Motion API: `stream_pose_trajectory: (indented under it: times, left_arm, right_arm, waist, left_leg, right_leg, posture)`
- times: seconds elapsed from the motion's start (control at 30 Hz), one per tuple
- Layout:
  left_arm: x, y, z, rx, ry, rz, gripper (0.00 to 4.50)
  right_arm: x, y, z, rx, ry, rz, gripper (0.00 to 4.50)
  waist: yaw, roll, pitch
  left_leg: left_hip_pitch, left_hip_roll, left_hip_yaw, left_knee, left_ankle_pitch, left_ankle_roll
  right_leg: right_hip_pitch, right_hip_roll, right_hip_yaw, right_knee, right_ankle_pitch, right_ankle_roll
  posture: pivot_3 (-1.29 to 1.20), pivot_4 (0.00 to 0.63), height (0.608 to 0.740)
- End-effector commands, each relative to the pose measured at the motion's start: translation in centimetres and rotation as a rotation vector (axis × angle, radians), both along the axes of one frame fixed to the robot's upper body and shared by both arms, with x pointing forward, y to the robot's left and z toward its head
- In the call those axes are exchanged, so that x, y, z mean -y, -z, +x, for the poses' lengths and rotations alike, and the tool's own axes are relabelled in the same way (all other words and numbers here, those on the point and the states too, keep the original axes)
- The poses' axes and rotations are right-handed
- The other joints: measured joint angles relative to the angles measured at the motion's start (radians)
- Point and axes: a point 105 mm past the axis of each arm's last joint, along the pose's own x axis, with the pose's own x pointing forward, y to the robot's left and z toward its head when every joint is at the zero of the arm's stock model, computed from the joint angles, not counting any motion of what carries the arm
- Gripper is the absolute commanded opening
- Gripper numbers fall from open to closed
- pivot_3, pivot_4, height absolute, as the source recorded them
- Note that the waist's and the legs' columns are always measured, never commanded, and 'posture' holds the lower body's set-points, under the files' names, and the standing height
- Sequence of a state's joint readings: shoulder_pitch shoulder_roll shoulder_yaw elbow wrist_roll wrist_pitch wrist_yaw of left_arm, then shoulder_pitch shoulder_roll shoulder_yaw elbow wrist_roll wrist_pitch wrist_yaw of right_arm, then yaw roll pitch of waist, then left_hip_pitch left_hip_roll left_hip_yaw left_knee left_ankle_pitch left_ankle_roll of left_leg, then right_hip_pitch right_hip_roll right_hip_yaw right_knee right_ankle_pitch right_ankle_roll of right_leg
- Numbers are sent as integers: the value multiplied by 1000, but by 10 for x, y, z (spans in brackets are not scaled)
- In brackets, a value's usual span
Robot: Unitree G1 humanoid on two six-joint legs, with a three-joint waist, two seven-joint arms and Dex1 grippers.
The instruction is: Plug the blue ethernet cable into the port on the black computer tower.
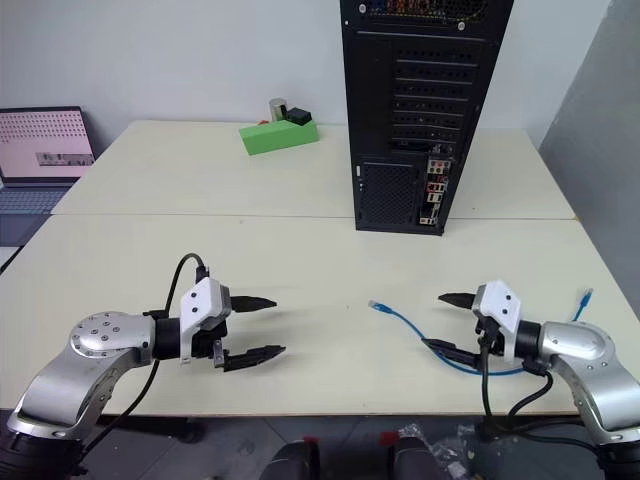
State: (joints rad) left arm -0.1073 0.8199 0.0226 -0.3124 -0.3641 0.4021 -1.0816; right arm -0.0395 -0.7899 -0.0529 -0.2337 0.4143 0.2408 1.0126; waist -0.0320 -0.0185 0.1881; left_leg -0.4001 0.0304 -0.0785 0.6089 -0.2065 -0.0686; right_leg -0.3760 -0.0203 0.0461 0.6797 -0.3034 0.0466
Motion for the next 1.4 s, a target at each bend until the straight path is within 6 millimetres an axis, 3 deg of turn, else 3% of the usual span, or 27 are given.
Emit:
stream_pose_trajectory:
  times: [0.03,0.33,0.63,0.83,1.07,1.2,1.4]
  left_arm:
    - [12,-11,-6,36,68,-25,4500]
    - [15,-9,-1,54,78,-4,4500]
    - [20,-8,3,91,88,24,4500]
    - [23,-10,4,110,95,4,4500]
    - [29,-15,5,119,112,-27,4500]
    - [29,-12,5,104,118,-14,4500]
    - [32,-13,5,102,148,-28,4500]
  right_arm:
    - [4,-8,0,53,-3,-3,4489]
    - [-12,0,6,77,15,22,4489]
    - [-55,13,31,48,49,12,4489]
    - [-65,21,46,39,72,7,4489]
    - [-62,43,53,-3,83,-61,4489]
    - [-63,46,53,-33,87,-54,3831]
    - [-59,53,50,-71,82,-91,2468]
  waist:
    - [0,0,0]
    - [-1,0,0]
    - [-1,0,0]
    - [0,0,0]
    - [-1,0,0]
    - [-1,0,0]
    - [-1,-1,0]
  left_leg:
    - [0,0,0,0,0,0]
    - [0,0,0,0,0,0]
    - [-1,0,0,0,0,0]
    - [-1,0,0,0,0,0]
    - [0,0,0,0,0,0]
    - [0,0,0,0,0,0]
    - [0,0,0,0,0,0]
  right_leg:
    - [0,0,0,0,0,0]
    - [0,0,0,0,0,0]
    - [-1,0,0,0,1,-1]
    - [-1,0,0,0,1,-2]
    - [-1,1,0,1,1,-3]
    - [0,1,0,1,1,-2]
    - [0,1,0,1,1,-2]
  posture:
    - [0,150,740]
    - [0,150,740]
    - [0,150,740]
    - [0,150,740]
    - [0,150,740]
    - [0,150,740]
    - [0,150,740]
